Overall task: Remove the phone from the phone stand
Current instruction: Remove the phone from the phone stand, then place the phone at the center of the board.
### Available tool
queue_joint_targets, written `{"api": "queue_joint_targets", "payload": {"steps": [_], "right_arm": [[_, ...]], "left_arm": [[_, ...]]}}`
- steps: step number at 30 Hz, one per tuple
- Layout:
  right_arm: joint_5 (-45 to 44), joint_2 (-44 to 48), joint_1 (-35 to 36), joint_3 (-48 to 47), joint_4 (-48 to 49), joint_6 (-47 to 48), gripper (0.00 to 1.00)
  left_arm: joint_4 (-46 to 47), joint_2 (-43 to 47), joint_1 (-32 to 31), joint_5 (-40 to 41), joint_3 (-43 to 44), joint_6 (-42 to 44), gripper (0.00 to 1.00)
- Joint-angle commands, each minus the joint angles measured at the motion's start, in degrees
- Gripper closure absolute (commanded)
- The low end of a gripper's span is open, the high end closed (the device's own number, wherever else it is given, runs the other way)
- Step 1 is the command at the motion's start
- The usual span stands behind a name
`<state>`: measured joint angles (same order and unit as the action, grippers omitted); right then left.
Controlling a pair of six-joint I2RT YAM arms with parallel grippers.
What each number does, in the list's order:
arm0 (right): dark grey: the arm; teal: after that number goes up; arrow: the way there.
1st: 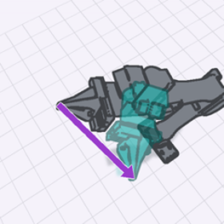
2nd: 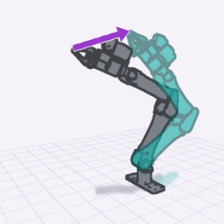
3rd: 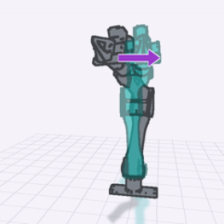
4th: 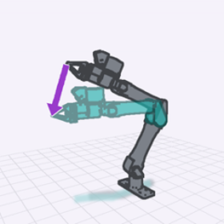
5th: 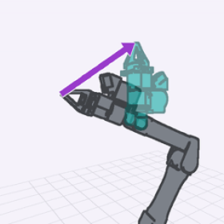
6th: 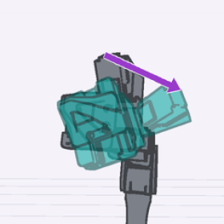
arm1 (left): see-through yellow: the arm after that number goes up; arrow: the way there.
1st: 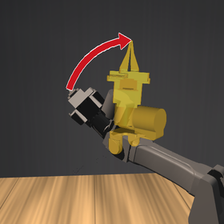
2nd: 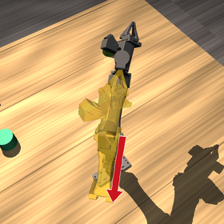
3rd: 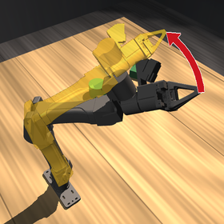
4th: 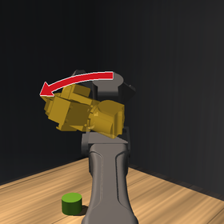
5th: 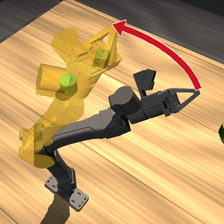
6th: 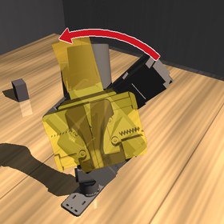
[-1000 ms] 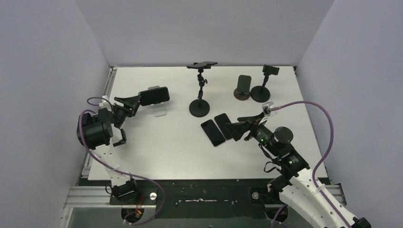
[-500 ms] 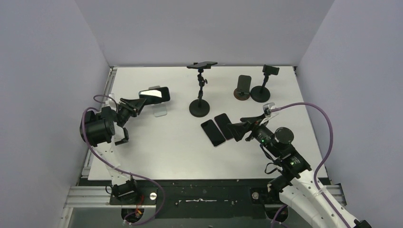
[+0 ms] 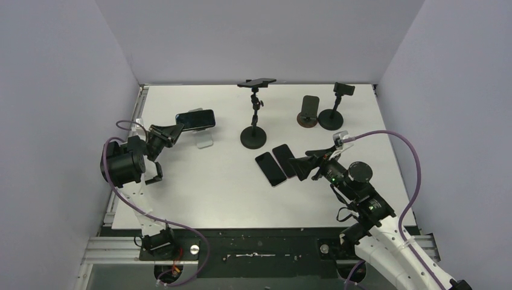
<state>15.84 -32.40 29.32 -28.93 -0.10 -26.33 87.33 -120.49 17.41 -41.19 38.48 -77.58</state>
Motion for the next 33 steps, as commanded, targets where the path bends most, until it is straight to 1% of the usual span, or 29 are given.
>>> {"api": "queue_joint_targets", "payload": {"steps": [1, 7, 9, 12, 14, 22, 25, 27, 29, 31, 33], "right_arm": [[-0.74, 0.30, 0.21, -2.11, 1.76, 0.65, 0.18], [-0.54, 0.00, 0.21, -2.35, 1.78, 0.83, 0.18], [-0.50, -0.03, 0.21, -2.49, 1.61, 0.84, 0.18], [-0.46, 0.07, 0.21, -2.62, 1.50, 0.76, 0.18], [-0.37, 0.14, 0.22, -2.78, 1.38, 0.73, 0.18], [0.08, 0.16, 0.25, -3.26, 1.20, 0.16, 0.18], [1.46, -0.44, 0.24, -2.89, 3.15, -1.94, 0.18], [3.60, -1.80, 0.30, -2.44, 5.85, -4.86, 0.18], [5.65, -3.51, 0.34, -2.15, 9.43, -7.90, 0.18], [6.99, -5.58, 0.37, -1.81, 13.78, -11.64, 0.16], [7.26, -7.16, 0.52, -1.05, 20.53, -15.96, 0.13]], "left_arm": [[11.53, 3.52, 0.43, 0.14, 0.10, -0.15, 1.00], [12.51, 6.87, 0.34, 0.52, -0.94, -0.81, 1.00], [10.97, 9.89, 0.34, 1.24, -1.76, 0.05, 1.00], [4.71, 16.47, 0.26, 2.02, -2.49, 3.98, 1.00], [2.94, 20.00, 0.17, 2.65, -2.97, 5.39, 1.00], [-0.62, 31.79, -1.81, 4.88, -5.84, 4.65, 1.00], [-3.06, 38.13, -5.18, 4.64, -6.99, 5.05, 1.00], [-7.22, 44.17, -8.39, 4.90, -7.48, 7.34, 1.00], [-13.13, 49.48, -12.32, 6.35, -7.90, 10.47, 1.00], [-18.30, 54.37, -17.73, 8.75, -8.35, 13.68, 1.00], [-22.36, 58.49, -22.65, 12.09, -8.78, 15.73, 1.00]]}}
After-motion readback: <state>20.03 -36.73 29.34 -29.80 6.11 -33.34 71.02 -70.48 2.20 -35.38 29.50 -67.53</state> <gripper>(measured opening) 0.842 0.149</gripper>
